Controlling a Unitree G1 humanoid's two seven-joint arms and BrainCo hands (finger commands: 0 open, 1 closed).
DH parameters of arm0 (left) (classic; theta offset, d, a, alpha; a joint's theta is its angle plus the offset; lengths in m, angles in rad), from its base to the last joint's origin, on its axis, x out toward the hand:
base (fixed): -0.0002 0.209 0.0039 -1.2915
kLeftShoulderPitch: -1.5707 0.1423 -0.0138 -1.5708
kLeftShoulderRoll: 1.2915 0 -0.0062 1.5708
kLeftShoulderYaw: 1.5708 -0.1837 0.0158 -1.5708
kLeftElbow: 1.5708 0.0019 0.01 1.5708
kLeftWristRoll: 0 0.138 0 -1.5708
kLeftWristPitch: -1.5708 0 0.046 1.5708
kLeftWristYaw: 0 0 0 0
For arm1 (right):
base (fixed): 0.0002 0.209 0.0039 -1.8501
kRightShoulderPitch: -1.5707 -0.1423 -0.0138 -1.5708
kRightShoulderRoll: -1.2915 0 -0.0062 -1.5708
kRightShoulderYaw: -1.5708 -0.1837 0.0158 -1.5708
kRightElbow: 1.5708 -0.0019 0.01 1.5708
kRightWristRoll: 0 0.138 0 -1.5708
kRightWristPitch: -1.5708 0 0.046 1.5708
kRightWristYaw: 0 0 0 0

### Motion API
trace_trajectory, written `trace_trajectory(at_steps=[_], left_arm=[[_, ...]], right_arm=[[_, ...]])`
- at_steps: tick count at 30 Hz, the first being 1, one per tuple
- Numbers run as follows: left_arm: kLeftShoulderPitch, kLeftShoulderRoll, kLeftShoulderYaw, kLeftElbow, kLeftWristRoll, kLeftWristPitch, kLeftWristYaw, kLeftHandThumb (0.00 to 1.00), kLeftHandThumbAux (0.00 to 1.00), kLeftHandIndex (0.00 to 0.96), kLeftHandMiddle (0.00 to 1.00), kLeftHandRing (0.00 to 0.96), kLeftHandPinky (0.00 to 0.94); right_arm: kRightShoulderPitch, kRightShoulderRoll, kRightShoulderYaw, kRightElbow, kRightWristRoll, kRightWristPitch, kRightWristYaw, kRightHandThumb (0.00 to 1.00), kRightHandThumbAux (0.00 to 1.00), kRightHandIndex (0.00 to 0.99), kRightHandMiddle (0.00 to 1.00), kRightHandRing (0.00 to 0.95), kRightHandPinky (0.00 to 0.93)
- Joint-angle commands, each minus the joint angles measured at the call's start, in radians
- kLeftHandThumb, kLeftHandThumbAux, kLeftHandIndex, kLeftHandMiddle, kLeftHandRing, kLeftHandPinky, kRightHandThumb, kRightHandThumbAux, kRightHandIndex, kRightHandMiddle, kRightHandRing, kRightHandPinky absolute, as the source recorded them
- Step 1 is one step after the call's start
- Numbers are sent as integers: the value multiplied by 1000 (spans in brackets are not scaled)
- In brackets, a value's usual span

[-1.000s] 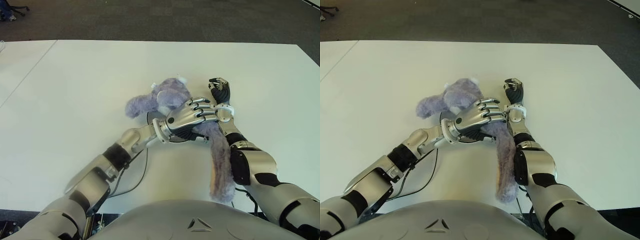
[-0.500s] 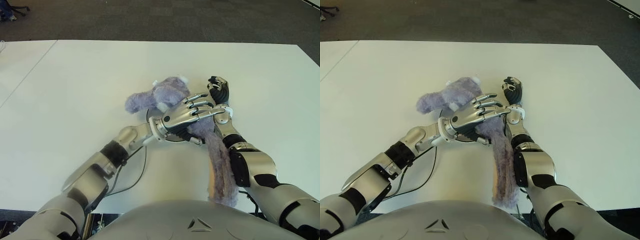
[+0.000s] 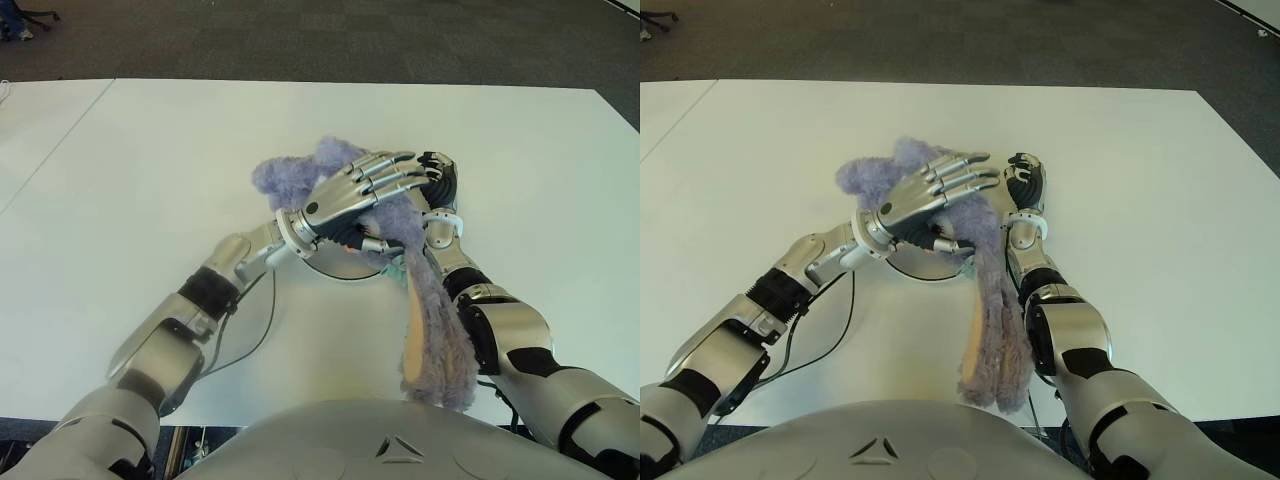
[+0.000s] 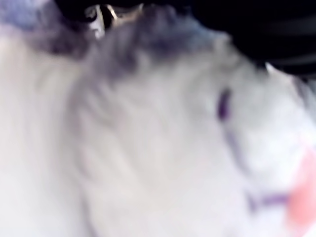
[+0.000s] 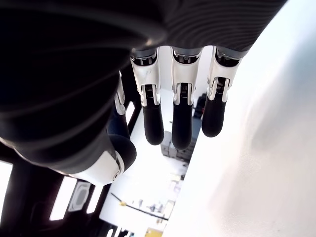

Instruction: Put the doll into the plate.

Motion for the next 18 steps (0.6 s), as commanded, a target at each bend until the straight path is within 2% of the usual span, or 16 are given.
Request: trace_trajectory(at_steps=[1, 6, 10, 13, 16, 18], left_arm=[[-23, 6, 44, -45, 24, 10, 24, 232, 186, 0, 0, 0, 0], [-19, 11, 69, -104, 36, 16, 22, 216, 208, 0, 0, 0, 0], [-36, -3, 74, -103, 49, 3, 50, 250, 267, 0, 0, 0, 0], [-55, -20, 69, -98, 53, 5, 54, 278, 287, 0, 0, 0, 0], [-87, -46, 59, -96, 42, 0, 34, 278, 284, 0, 0, 0, 0], [-106, -59, 53, -104, 29, -11, 11, 276, 273, 0, 0, 0, 0]], right_arm=[[181, 45, 39, 107, -26, 109, -11, 683, 735, 399, 361, 455, 517], [161, 46, 56, 108, -32, 151, 10, 679, 737, 398, 348, 439, 496], [162, 48, 47, 109, -18, 139, 37, 676, 738, 398, 347, 426, 495], [164, 49, 38, 107, -6, 119, 45, 678, 737, 398, 409, 486, 590], [165, 55, 23, 105, 12, 98, 55, 684, 734, 400, 436, 513, 604], [167, 56, 15, 103, 19, 84, 60, 689, 732, 402, 416, 488, 522]])
